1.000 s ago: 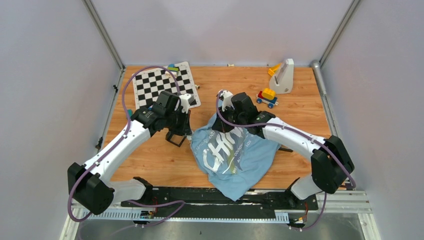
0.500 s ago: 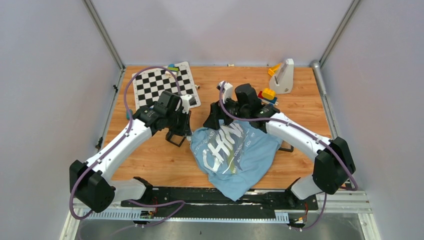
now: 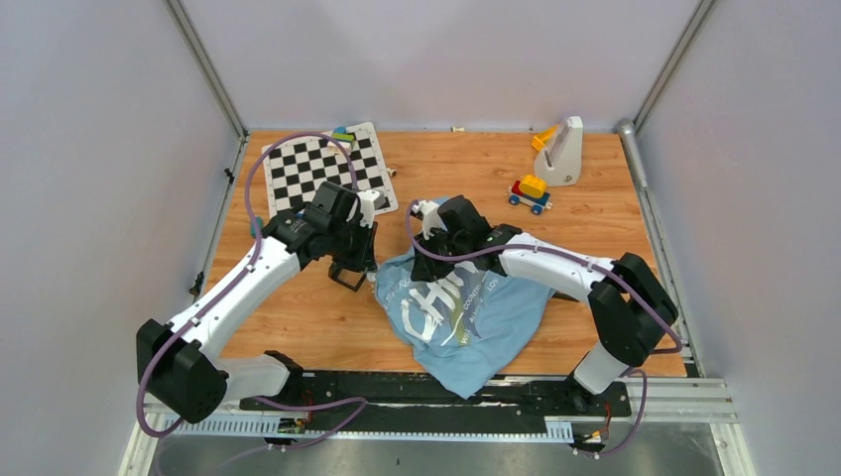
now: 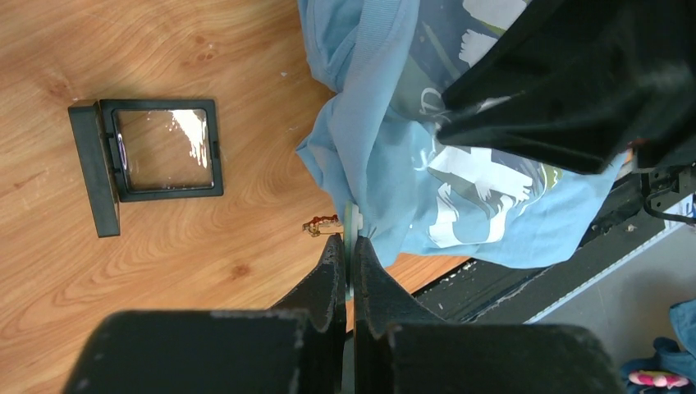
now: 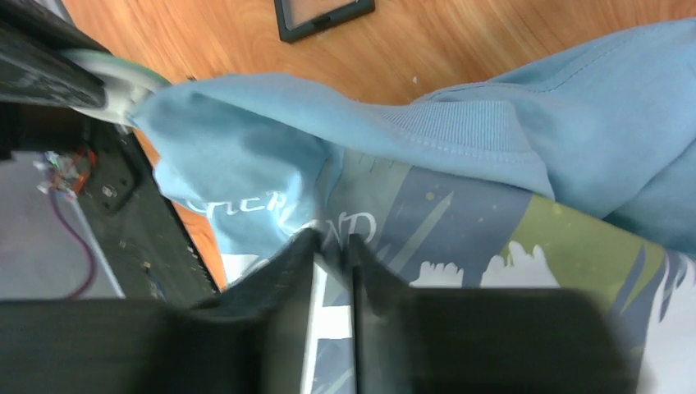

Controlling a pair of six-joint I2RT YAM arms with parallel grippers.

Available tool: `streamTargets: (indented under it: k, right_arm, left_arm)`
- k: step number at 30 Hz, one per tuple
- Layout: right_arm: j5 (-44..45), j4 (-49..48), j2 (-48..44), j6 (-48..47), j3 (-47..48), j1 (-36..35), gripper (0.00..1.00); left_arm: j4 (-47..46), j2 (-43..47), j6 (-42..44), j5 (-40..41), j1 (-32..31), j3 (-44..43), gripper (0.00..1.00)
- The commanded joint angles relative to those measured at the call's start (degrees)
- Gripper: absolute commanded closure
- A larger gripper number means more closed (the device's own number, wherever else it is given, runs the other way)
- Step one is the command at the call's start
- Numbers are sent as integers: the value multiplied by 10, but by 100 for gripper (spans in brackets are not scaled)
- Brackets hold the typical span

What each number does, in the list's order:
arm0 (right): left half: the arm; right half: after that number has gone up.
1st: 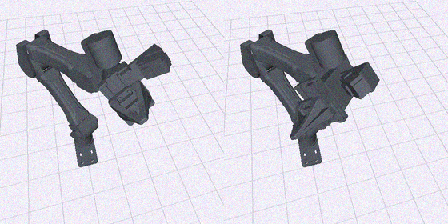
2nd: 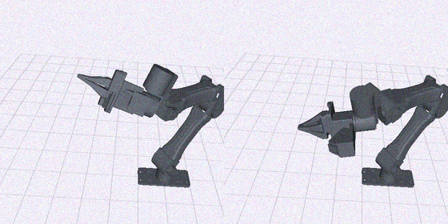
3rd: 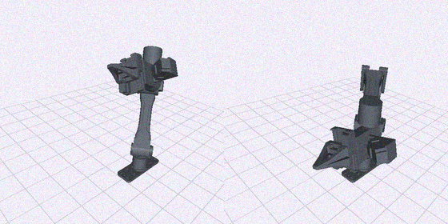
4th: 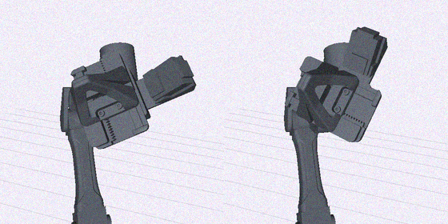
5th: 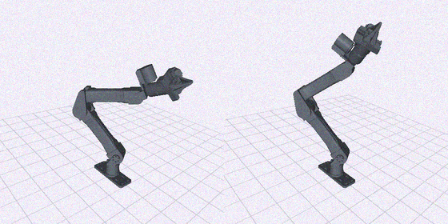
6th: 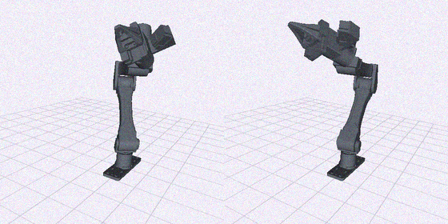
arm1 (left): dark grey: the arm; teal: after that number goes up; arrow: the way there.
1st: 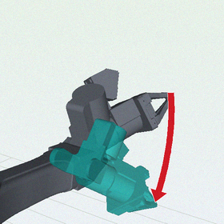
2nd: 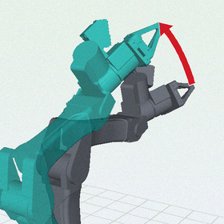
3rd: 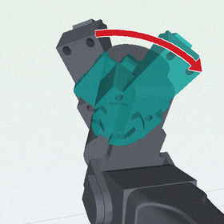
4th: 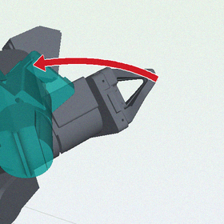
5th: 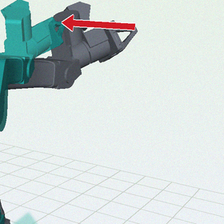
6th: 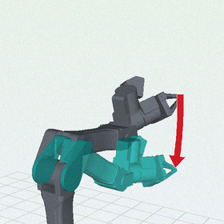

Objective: Remove the brooch from the garment

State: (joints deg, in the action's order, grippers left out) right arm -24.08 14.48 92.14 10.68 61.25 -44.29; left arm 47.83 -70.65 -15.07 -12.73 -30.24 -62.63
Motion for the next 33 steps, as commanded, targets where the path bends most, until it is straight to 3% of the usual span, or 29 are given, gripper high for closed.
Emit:
streamTargets:
  k: [1, 3, 14, 20, 26, 31, 32, 33]
  right_arm:
    - [23, 9, 16, -6, 46, -7, 92]
    - [25, 4, 8, -3, 52, -7, 100]
    - [113, -48, -74, 82, 48, 55, 100]
    - [53, -51, -62, 132, 96, 130, 100]
    - [83, -46, -28, 131, 173, 197, 100]
    - [76, 40, 27, 105, 312, 222, 100]
    - [69, 62, 38, 103, 347, 221, 85]
    - [54, 80, 42, 104, 359, 221, 58]
  left_arm:
    - [-2, 15, 11, 0, 1, -21, 100]
    - [-2, 13, 12, 1, 1, -19, 100]
    - [-5, 1, 17, 1, 1, -9, 100]
    - [-5, -35, 24, -18, 1, 0, 100]
    - [-12, -33, 24, -25, 2, -8, 100]
    - [-31, -28, 18, -77, 12, -17, 100]
    - [-35, -28, 16, -98, 16, -16, 100]
    - [-44, -27, 12, -109, 18, -15, 100]
